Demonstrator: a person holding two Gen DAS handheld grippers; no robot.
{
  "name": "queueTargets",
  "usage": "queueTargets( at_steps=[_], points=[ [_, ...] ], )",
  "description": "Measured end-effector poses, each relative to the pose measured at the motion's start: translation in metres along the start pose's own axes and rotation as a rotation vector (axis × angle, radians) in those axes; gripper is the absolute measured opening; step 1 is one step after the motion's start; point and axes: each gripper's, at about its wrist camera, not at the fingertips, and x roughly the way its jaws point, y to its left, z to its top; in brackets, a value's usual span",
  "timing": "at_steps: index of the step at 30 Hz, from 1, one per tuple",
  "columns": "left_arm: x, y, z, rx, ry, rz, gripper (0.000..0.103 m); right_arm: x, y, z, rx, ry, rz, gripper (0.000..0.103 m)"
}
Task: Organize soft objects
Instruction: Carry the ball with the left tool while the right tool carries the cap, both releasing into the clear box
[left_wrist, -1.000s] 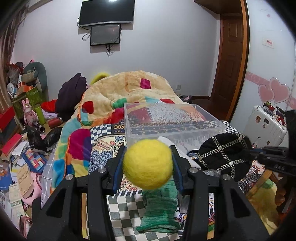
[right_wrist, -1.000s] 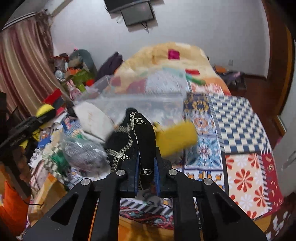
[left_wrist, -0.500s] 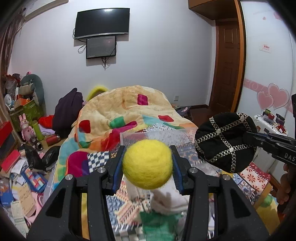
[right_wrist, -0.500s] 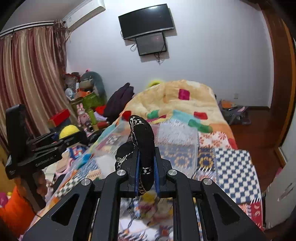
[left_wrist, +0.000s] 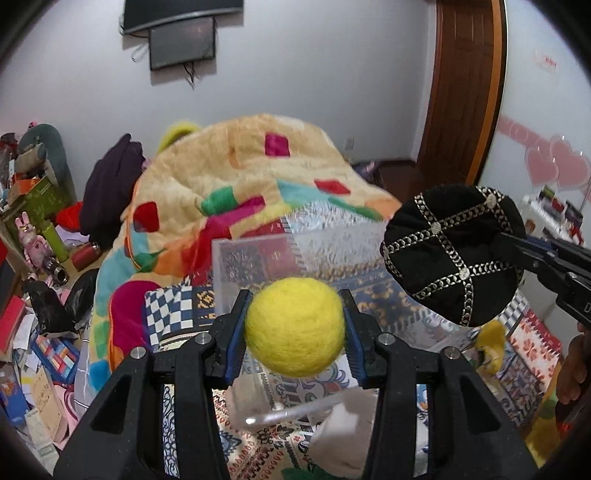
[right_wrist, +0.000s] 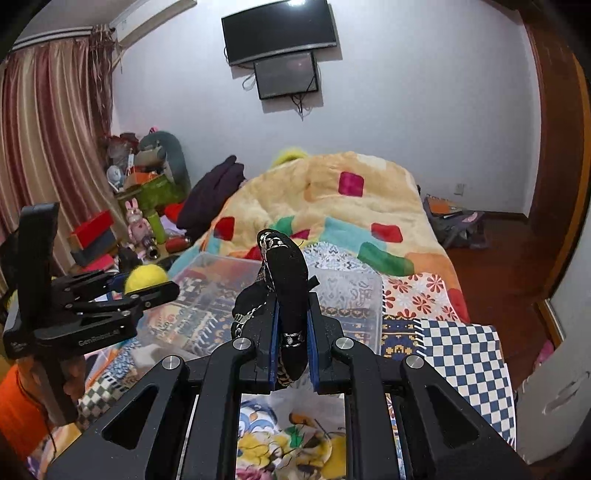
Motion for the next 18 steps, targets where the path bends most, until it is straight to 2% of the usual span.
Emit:
queueTargets(
  at_steps=[5,12,15,16,17,18],
  points=[
    [0.018,-0.007,-0.003,0.039,0.042,0.012,0.045,0.02,-0.006,-0.008,0.005,0.056,-0.004,0.012],
    [0.026,-0.007,-0.005,0.03,0.085,-0.015,0.046,0.042,-0.012,-0.017,0.007,0.142,-0.002,0.013],
    [0.024,-0.009,-0.005,0.034,0.078,-0.012,0.054,0.047,-0.008,-0.021,-0.007,0.175,-0.007,0.015],
    [0.02,-0.01,-0.005,0.038,0.069,-0.01,0.06,0.047,-0.007,-0.023,-0.014,0.183,-0.017,0.016],
    [0.018,-0.01,-0.005,0.042,0.06,-0.009,0.067,0.047,-0.007,-0.023,-0.017,0.186,-0.018,0.019],
    [0.015,-0.011,-0.004,0.047,0.049,-0.008,0.068,0.046,-0.007,-0.024,-0.018,0.188,-0.018,0.023]
  ],
)
